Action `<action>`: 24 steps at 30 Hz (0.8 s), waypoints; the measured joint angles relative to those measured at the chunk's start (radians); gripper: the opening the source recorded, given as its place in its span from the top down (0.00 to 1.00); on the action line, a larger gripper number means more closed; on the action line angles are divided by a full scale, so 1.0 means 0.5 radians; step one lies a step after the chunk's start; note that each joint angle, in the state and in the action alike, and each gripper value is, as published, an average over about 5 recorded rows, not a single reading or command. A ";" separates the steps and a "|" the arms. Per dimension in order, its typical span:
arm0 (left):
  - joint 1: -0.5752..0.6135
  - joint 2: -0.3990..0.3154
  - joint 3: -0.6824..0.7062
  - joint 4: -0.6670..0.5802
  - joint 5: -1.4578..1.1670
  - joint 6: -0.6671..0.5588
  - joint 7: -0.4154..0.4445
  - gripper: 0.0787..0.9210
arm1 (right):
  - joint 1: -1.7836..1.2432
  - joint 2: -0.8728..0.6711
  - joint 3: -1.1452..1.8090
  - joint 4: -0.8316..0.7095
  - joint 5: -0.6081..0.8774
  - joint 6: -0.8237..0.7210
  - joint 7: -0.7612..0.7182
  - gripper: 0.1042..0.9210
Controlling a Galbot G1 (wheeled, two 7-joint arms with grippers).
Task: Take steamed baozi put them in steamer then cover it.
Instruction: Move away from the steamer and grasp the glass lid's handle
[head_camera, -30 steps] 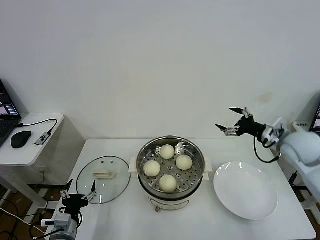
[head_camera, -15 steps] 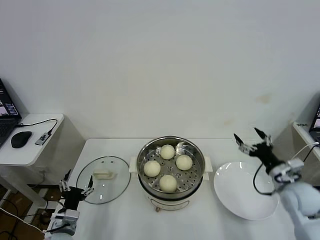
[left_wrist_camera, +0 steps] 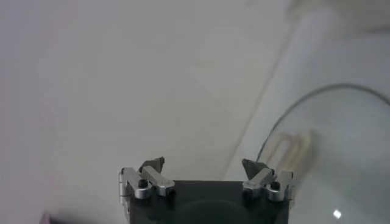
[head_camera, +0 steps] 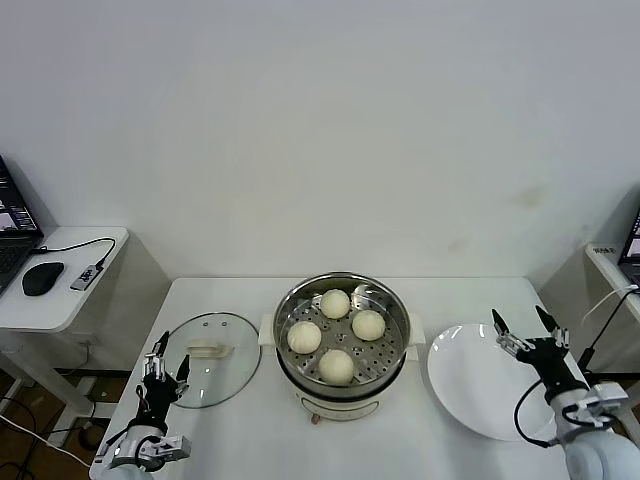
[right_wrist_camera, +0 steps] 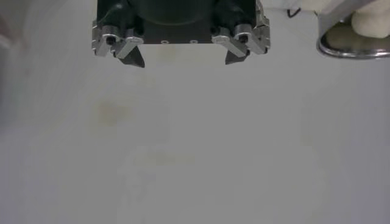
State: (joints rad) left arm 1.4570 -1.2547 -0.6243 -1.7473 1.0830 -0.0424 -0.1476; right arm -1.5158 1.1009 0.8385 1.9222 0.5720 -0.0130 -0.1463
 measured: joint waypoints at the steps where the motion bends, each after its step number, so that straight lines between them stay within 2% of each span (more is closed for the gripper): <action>1: -0.013 0.004 0.008 0.020 0.044 -0.004 -0.010 0.12 | -0.011 0.010 0.006 0.004 -0.003 0.003 0.002 0.12; 24: -0.288 0.013 0.191 0.315 0.437 0.141 0.075 0.12 | -0.131 0.085 0.106 0.038 -0.052 0.044 0.017 0.12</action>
State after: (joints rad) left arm 1.3129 -1.2480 -0.5286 -1.5897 1.3016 0.0279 -0.1102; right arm -1.5814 1.1436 0.8915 1.9411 0.5458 0.0091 -0.1380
